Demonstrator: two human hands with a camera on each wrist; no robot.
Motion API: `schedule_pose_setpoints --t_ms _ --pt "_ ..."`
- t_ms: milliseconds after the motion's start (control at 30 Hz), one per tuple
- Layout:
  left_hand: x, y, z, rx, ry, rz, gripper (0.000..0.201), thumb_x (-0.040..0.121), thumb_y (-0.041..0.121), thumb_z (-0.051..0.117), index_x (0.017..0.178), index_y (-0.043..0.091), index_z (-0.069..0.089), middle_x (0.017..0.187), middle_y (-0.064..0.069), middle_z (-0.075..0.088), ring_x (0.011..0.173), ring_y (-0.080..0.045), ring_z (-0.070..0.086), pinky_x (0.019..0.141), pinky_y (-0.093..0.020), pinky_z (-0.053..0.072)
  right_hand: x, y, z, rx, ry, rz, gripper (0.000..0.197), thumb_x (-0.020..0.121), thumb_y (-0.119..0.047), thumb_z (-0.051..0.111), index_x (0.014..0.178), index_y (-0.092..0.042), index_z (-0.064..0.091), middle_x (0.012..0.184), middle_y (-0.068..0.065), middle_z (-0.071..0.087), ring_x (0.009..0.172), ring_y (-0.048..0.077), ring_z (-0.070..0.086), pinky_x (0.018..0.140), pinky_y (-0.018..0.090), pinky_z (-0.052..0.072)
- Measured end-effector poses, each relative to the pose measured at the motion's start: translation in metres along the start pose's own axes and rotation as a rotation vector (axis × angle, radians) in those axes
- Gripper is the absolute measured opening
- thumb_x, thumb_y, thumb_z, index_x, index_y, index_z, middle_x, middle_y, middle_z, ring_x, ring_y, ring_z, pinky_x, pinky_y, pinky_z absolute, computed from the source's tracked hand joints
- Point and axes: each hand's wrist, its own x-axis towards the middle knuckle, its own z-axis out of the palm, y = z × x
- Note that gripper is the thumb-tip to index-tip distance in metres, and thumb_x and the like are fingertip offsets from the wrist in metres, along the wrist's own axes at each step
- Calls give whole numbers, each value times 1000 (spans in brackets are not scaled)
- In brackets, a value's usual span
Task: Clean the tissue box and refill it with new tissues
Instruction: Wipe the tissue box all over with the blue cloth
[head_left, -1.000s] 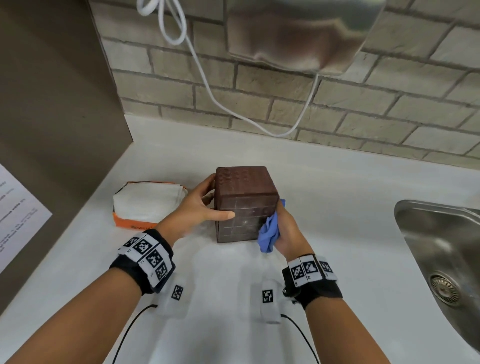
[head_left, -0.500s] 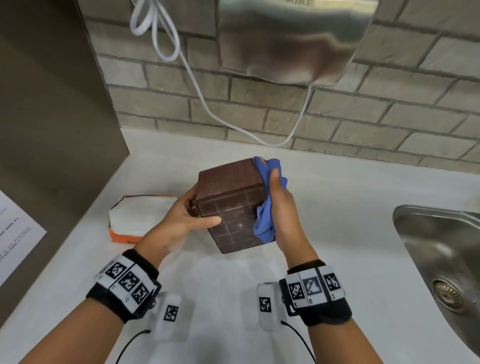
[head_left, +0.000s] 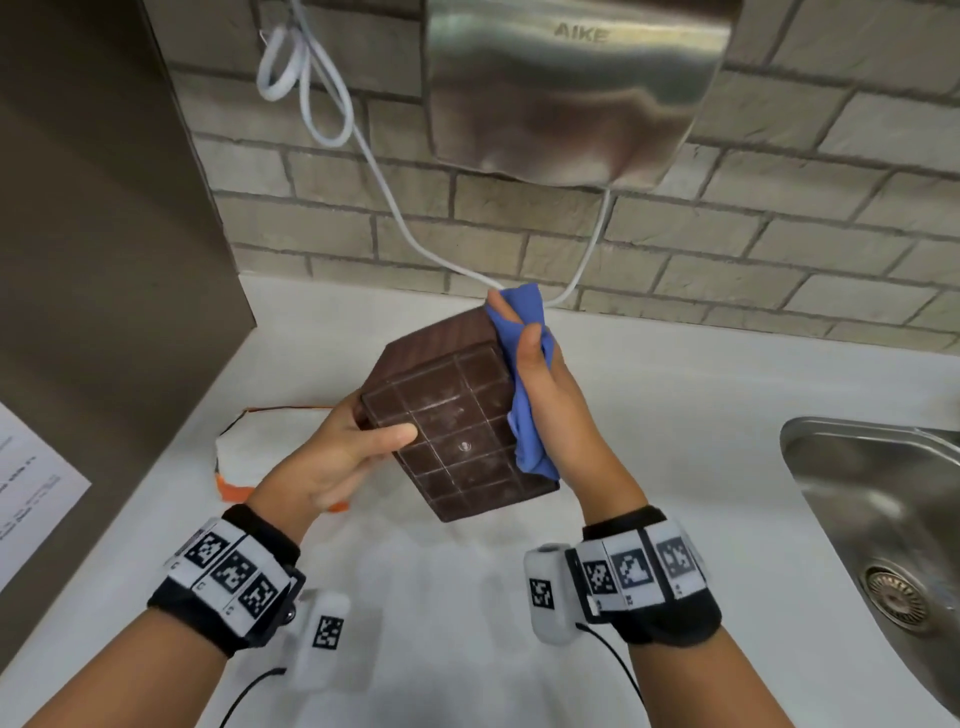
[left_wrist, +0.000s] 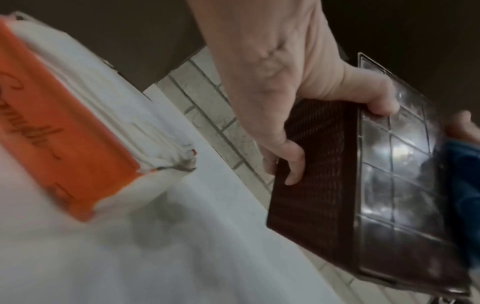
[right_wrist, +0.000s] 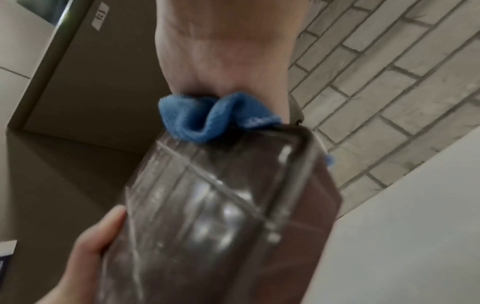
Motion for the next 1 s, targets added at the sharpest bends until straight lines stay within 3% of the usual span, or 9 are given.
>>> schedule_pose_setpoints --t_ms 67,133,267,367,500,600,800,933,1000 --pt "1 6 3 -90 19 43 67 32 40 99 93 24 79 96 1 78 90 -13 74 73 -25 60 2 1 -6 18 38 65 55 92 -58 26 140 -37 43 74 -36 65 67 -8 63 57 10 47" --pt "3 9 2 -144 42 69 64 34 41 99 92 24 79 96 0 78 90 -14 74 73 -26 60 -4 11 -12 18 90 153 62 91 -59 28 136 -23 51 52 -29 61 51 -11 59 46 7 44" --pt "5 14 -1 -210 91 54 69 34 42 99 96 20 78 100 -3 77 95 -18 73 80 -31 61 -17 38 -12 180 152 211 72 71 -77 43 123 -30 58 98 9 74 92 19 71 79 32 58" --pt "9 15 6 -304 138 -1 68 37 43 98 97 17 79 107 -7 76 100 -19 72 79 -34 61 -31 56 1 392 211 243 66 63 -71 56 103 -19 61 81 3 70 83 24 65 73 33 58" --pt "14 24 20 -249 196 -52 49 54 43 89 93 14 78 103 -9 76 91 -19 75 77 -40 62 -39 63 21 521 154 217 91 56 -67 77 127 -14 54 116 7 69 103 19 68 82 26 56" --pt "10 28 25 -89 221 -109 35 76 36 71 100 11 68 95 -10 77 80 -24 75 73 -39 63 -38 60 19 612 144 252 96 43 -63 86 123 -21 57 115 3 71 95 13 70 82 27 58" --pt "1 16 10 -17 184 -244 94 53 66 80 134 26 51 115 -4 72 101 -19 69 91 -46 49 -43 68 -10 722 246 353 39 95 -36 48 133 -27 53 140 7 55 131 24 49 112 46 33" --pt "-6 6 13 20 133 -324 26 96 35 59 122 38 61 110 4 74 97 -15 71 80 -33 61 -45 73 -35 609 196 467 48 91 -41 55 136 -25 52 133 4 62 122 25 58 109 48 40" --pt "-9 -4 16 28 149 -360 27 99 23 53 118 39 62 106 7 75 95 -13 72 75 -29 61 -43 79 -33 522 253 483 47 90 -44 57 133 -25 54 129 4 64 118 23 61 106 45 44"
